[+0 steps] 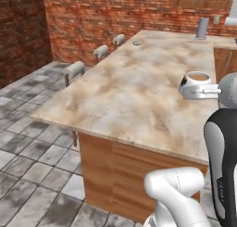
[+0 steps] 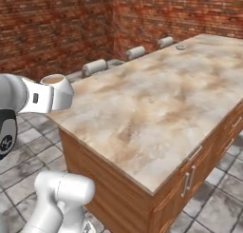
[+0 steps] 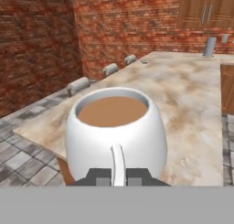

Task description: Pick the cup of tea, navigate to the dining table, and place it on the saucer.

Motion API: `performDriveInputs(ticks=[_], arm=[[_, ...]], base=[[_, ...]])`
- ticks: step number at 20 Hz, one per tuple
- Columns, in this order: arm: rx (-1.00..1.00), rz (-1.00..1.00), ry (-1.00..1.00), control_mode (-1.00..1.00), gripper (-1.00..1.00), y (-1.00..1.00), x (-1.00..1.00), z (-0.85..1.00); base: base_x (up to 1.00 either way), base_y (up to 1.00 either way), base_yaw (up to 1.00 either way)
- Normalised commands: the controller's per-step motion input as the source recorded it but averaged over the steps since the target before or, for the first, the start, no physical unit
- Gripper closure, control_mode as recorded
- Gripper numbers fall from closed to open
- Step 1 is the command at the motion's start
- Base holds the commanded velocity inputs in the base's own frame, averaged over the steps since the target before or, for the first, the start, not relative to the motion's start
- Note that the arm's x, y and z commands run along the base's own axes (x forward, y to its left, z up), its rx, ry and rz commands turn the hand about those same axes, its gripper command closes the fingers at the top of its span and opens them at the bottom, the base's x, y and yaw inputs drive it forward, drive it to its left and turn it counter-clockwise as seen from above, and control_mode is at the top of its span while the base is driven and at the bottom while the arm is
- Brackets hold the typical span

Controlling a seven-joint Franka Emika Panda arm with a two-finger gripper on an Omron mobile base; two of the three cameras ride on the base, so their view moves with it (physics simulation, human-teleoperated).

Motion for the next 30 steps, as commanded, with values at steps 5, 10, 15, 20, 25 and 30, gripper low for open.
performDriveInputs(ticks=[5,10,15,20,25,30], arm=[[0.0,0.0,0.0,1.0,1.0,0.0,0.0,0.0],[0.0,0.0,0.0,1.0,1.0,0.0,0.0,0.0],[0.0,0.0,0.0,1.0,1.0,0.0,0.0,0.0],[0.0,0.0,0.0,1.0,1.0,0.0,0.0,0.0],[0.0,0.0,0.0,1.0,1.0,0.0,0.0,0.0],[0.0,0.0,0.0,1.0,1.0,0.0,0.0,0.0]], base=[[0.39,1.0,-0.32],[0.4,1.0,-0.36],[0.43,1.0,-0.37],[0.43,1.0,-0.37],[0.39,1.0,-0.37],[0.34,1.0,-0.38]])
